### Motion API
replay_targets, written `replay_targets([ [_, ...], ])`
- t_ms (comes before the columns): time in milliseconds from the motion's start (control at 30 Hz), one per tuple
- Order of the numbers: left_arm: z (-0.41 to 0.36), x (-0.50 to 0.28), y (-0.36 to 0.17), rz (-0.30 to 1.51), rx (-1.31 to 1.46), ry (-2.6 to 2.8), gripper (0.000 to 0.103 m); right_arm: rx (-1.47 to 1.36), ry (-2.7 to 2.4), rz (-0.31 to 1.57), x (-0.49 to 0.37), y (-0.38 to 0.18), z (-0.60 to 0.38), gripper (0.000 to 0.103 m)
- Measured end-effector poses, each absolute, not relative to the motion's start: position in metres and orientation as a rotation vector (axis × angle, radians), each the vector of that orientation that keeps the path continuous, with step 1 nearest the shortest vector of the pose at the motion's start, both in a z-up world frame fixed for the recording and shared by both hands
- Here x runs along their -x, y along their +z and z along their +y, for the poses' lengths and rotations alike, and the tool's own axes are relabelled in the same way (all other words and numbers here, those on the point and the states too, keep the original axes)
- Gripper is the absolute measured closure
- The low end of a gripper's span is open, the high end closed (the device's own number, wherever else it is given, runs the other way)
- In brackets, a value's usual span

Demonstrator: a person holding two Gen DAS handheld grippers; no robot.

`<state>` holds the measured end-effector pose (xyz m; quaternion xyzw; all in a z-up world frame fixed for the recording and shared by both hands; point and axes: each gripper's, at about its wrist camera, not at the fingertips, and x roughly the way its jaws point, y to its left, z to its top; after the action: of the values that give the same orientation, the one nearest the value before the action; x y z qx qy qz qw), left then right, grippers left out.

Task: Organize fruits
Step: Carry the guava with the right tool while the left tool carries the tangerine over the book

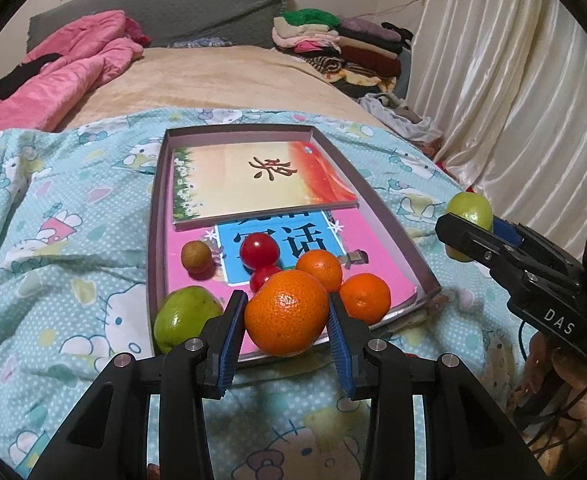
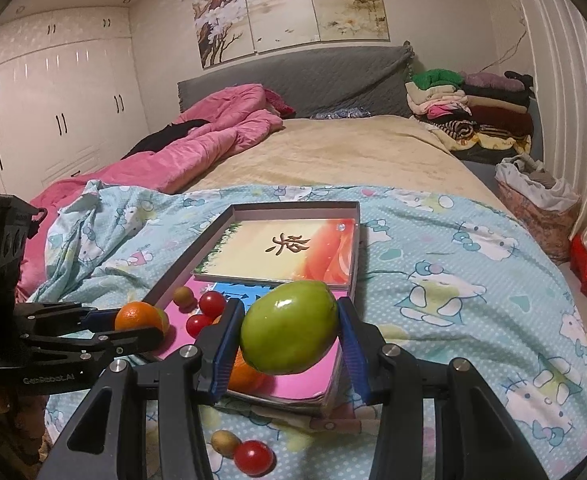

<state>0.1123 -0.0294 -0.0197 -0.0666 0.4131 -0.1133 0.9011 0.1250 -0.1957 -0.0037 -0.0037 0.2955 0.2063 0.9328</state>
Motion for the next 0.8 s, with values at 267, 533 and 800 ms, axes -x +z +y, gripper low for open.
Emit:
replay_targets([
  [267, -0.027, -0.123, -0.033, 0.889, 0.155, -0.242, 0.062, 0.032, 0.422, 0.624, -0.130, -0.009, -0.191, 0.056],
  [533, -0.033, -0.129, -0.041, 0.901, 0.122, -0.257, 0.062, 0.121, 0.417, 0.646, -0.133, -0.019, -0.177, 0.056],
  [800, -0.041, -0.129, -0.046, 0.916, 0.082, -0.265, 0.062, 0.165, 0.411, 0.679, -0.135, -0.029, -0.170, 0.056],
])
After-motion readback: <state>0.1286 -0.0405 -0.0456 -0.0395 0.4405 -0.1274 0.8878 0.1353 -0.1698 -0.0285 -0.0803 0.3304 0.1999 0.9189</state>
